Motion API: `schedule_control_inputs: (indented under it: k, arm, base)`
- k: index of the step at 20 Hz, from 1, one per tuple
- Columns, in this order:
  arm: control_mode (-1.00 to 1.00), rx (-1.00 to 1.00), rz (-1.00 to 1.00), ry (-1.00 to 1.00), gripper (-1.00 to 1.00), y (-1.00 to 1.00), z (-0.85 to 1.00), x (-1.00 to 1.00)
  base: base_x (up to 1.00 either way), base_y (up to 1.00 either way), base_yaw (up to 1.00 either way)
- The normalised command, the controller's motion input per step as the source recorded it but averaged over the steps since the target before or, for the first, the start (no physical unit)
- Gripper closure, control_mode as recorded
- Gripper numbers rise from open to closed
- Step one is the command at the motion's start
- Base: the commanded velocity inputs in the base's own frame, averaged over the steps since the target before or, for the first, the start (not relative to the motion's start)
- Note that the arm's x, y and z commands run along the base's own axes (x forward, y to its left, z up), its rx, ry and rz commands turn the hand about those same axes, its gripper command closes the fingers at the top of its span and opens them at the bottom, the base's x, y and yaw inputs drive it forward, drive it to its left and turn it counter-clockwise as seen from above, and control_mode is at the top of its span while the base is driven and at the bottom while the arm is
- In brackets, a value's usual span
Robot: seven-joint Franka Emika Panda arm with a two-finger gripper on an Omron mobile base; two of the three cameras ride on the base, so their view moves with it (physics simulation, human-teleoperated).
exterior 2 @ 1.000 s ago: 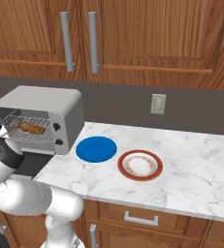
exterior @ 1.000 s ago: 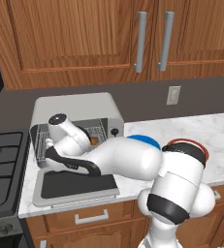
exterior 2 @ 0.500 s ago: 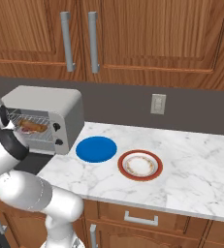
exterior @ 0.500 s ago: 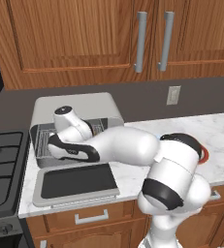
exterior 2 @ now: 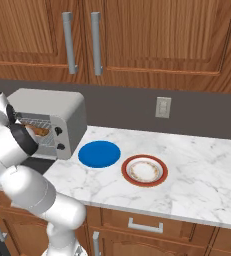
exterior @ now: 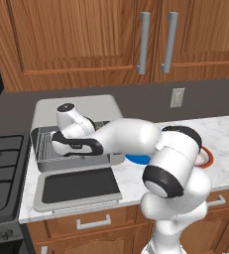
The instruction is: Open the toaster oven door. Place the baguette on the top rack in the toaster oven and place the steak on the bottom rack.
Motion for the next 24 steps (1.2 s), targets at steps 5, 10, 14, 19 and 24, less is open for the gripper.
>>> schedule_control_inputs:
  k: [5, 10, 14, 19, 24]
  arm:
    - [-1.00, 0.00, 0.08, -0.09, -1.00, 0.00, -0.01, 0.15]
    - [-1.00, 0.00, 0.15, 0.00, -1.00, 0.03, -0.01, -0.02]
    - [-1.00, 0.02, 0.16, -0.01, -1.00, 0.01, -0.06, 0.00]
    - [-1.00, 0.08, 0.13, 0.00, -1.00, 0.03, -0.18, -0.03]
    - [-1.00, 0.05, 0.03, -0.03, -1.00, 0.03, -0.42, 0.02]
  base:
    - [0.00, 0.00, 0.00]
    - [0.00, 0.00, 0.00]
    - [0.00, 0.00, 0.00]
    - [0.00, 0.00, 0.00]
    - [0.00, 0.00, 0.00]
